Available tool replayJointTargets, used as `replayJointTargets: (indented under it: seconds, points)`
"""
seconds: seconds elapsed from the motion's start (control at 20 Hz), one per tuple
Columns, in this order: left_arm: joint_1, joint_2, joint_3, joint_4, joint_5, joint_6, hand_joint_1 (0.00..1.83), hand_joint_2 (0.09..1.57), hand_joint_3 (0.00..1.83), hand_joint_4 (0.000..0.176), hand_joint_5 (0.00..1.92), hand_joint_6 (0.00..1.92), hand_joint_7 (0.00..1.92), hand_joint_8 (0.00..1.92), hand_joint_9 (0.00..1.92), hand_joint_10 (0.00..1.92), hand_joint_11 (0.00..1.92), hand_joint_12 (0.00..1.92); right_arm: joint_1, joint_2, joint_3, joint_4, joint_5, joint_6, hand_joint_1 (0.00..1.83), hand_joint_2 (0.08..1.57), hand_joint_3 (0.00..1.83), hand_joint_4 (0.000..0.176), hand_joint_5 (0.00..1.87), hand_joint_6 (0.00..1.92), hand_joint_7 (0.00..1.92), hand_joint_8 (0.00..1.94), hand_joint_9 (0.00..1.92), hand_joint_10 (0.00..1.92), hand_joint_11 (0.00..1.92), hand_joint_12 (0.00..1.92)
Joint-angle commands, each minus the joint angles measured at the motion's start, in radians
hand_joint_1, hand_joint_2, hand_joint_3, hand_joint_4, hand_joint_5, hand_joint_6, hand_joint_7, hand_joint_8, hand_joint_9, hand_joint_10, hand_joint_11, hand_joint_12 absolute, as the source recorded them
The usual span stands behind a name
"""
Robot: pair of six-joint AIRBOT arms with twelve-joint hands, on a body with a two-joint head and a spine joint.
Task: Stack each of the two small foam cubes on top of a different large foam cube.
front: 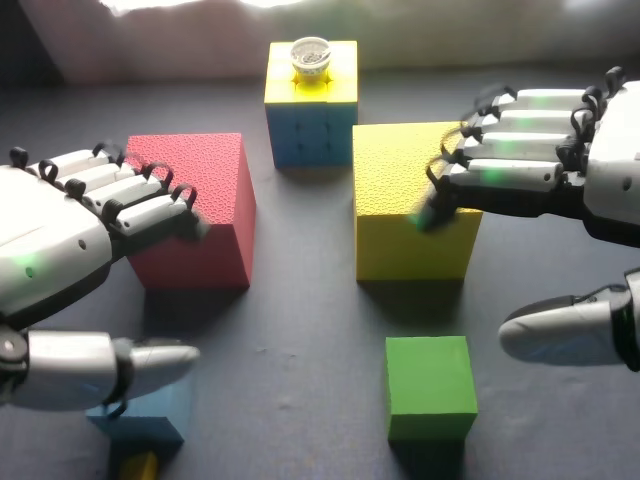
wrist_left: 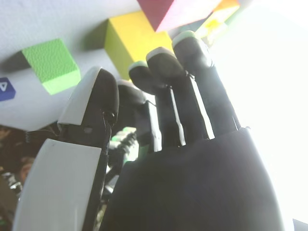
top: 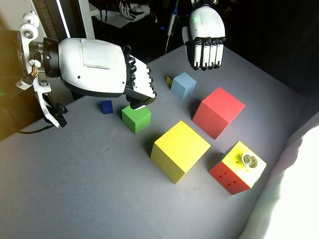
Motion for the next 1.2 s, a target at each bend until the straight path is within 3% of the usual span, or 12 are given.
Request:
replayJointTargets:
  seconds: [0.0, 0.1, 0.25, 0.3, 0.35, 0.5, 0.65, 0.7, 0.75, 0.95, 1.05, 1.15]
  points:
    - [-0.014, 0.009, -0.001, -0.001, -0.110, 0.004, 0.00, 1.17, 0.02, 0.000, 0.06, 0.00, 0.05, 0.00, 0.02, 0.00, 0.01, 0.01, 0.014, 0.010, -0.002, 0.043, 0.087, 0.004, 0.00, 1.17, 0.02, 0.000, 0.05, 0.00, 0.03, 0.00, 0.01, 0.00, 0.03, 0.03]
    - [-0.014, 0.009, -0.001, -0.001, -0.108, 0.004, 0.01, 1.19, 0.02, 0.000, 0.01, 0.00, 0.01, 0.00, 0.00, 0.00, 0.00, 0.00, 0.014, 0.010, -0.002, 0.043, 0.087, 0.004, 0.00, 1.17, 0.01, 0.000, 0.06, 0.01, 0.03, 0.00, 0.01, 0.00, 0.04, 0.04]
    - [-0.015, 0.012, -0.005, -0.016, -0.095, 0.004, 0.26, 1.04, 0.00, 0.000, 0.06, 0.02, 0.07, 0.02, 0.03, 0.01, 0.02, 0.01, 0.014, 0.010, -0.002, 0.042, 0.086, 0.003, 0.06, 1.08, 0.00, 0.000, 0.00, 0.00, 0.00, 0.00, 0.00, 0.00, 0.00, 0.01]
    - [-0.016, 0.013, -0.006, -0.017, -0.093, 0.004, 0.33, 0.99, 0.00, 0.000, 0.01, 0.00, 0.02, 0.00, 0.01, 0.00, 0.00, 0.00, 0.014, 0.010, -0.002, 0.042, 0.086, 0.003, 0.18, 1.05, 0.00, 0.000, 0.00, 0.00, 0.00, 0.00, 0.00, 0.00, 0.00, 0.00]
    - [-0.020, 0.015, -0.007, -0.019, -0.089, 0.004, 0.54, 0.93, 0.00, 0.000, 0.00, 0.00, 0.00, 0.00, 0.00, 0.00, 0.00, 0.00, 0.013, 0.010, -0.002, 0.042, 0.086, 0.003, 0.35, 0.98, 0.00, 0.000, 0.00, 0.00, 0.00, 0.00, 0.00, 0.00, 0.00, 0.00]
    - [-0.025, 0.017, -0.020, -0.052, -0.081, 0.012, 0.91, 0.88, 0.00, 0.000, 0.00, 0.00, 0.00, 0.00, 0.00, 0.00, 0.00, 0.00, 0.013, 0.010, -0.002, 0.041, 0.084, 0.000, 0.73, 0.89, 0.00, 0.000, 0.00, 0.00, 0.00, 0.00, 0.00, 0.00, 0.00, 0.00]
    - [-0.025, 0.018, -0.056, -0.139, -0.063, 0.108, 0.96, 0.92, 0.00, 0.000, 0.00, 0.00, 0.00, 0.00, 0.00, 0.00, 0.03, 0.01, 0.013, 0.010, -0.001, 0.041, 0.081, -0.011, 1.14, 0.76, 0.00, 0.000, 0.00, 0.00, 0.00, 0.00, 0.00, 0.00, 0.00, 0.00]
    - [-0.025, 0.018, -0.065, -0.167, -0.045, 0.136, 1.00, 0.93, 0.00, 0.000, 0.00, 0.00, 0.00, 0.00, 0.00, 0.00, 0.03, 0.02, 0.014, 0.010, -0.001, 0.041, 0.081, -0.011, 1.14, 0.78, 0.00, 0.000, 0.00, 0.00, 0.00, 0.00, 0.00, 0.00, 0.00, 0.00]
    - [-0.018, 0.021, -0.075, -0.197, -0.037, 0.165, 1.03, 0.91, 0.01, 0.000, 0.00, 0.00, 0.00, 0.00, 0.00, 0.00, 0.01, 0.21, 0.015, 0.010, -0.001, 0.043, 0.082, -0.014, 1.14, 0.77, 0.00, 0.000, 0.00, 0.00, 0.00, 0.00, 0.00, 0.00, 0.00, 0.00]
    - [0.051, 0.049, -0.129, -0.347, -0.053, 0.275, 1.06, 0.83, 0.00, 0.000, 0.00, 0.00, 0.00, 0.00, 0.00, 0.00, 0.00, 0.56, 0.010, 0.022, -0.032, 0.126, 0.029, -0.031, 1.18, 0.82, 0.01, 0.000, 0.00, 0.00, 0.00, 0.00, 0.00, 0.00, 0.00, 0.00]
    - [0.068, 0.057, -0.152, -0.415, -0.053, 0.335, 0.99, 0.83, 0.00, 0.000, 0.00, 0.00, 0.00, 0.00, 0.00, 0.00, 0.00, 0.53, 0.010, 0.036, -0.061, 0.190, -0.022, -0.030, 1.15, 0.87, 0.02, 0.000, 0.00, 0.00, 0.00, 0.00, 0.00, 0.00, 0.00, 0.00]
    - [0.082, 0.062, -0.173, -0.486, -0.060, 0.398, 1.05, 0.82, 0.00, 0.000, 0.00, 0.00, 0.00, 0.00, 0.00, 0.00, 0.00, 0.25, 0.026, 0.053, -0.096, 0.254, -0.101, -0.030, 1.15, 0.87, 0.02, 0.000, 0.00, 0.00, 0.00, 0.00, 0.00, 0.00, 0.00, 0.00]
